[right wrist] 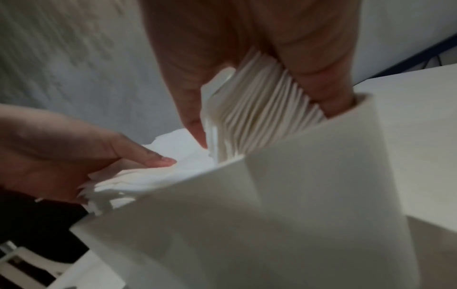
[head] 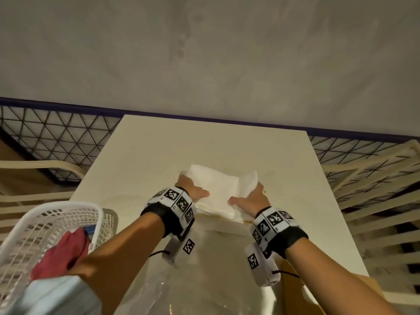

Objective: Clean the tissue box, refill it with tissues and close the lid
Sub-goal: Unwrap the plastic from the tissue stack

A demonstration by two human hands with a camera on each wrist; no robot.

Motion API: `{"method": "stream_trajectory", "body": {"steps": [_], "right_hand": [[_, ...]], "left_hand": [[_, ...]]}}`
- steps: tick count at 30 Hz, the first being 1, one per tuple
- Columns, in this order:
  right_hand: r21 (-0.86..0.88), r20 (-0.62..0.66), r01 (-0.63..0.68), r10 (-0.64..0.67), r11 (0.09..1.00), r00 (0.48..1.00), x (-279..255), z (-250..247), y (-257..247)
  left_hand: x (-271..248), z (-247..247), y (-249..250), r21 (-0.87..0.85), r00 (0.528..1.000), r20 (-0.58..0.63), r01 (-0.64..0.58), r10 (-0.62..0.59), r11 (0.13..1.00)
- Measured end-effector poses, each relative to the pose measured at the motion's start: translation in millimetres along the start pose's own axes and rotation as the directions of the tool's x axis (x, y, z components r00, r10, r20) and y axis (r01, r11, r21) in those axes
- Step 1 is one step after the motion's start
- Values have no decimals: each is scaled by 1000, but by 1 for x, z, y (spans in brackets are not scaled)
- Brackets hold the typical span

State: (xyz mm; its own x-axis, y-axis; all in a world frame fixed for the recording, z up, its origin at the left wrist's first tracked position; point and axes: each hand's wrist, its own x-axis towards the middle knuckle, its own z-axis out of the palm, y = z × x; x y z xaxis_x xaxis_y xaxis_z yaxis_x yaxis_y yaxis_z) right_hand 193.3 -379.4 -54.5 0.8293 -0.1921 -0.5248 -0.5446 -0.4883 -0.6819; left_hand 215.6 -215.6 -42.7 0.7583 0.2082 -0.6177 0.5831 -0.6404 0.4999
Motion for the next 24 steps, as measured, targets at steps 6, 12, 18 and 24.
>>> {"method": "stream_trajectory", "body": {"steps": [6, 12, 18, 24], "right_hand": [[-62, 6, 23, -22, 998, 1000, -6, -2, 3], [-126, -159, 231, -249, 965, 955, -34, -29, 19], [-520, -8, 181, -217, 835, 976, -77, -54, 82], [-854, 118, 14, 167, 520, 979, -93, -54, 155]], "left_hand": [[-7, -2, -12, 20, 998, -61, -33, 34, 999], [-21, -17, -37, -47, 979, -163, -134, 125, 990], [-38, -11, -68, 43, 961, -50, -269, 271, 962], [-46, -3, -72, 95, 949, -88, -295, 304, 951]]}}
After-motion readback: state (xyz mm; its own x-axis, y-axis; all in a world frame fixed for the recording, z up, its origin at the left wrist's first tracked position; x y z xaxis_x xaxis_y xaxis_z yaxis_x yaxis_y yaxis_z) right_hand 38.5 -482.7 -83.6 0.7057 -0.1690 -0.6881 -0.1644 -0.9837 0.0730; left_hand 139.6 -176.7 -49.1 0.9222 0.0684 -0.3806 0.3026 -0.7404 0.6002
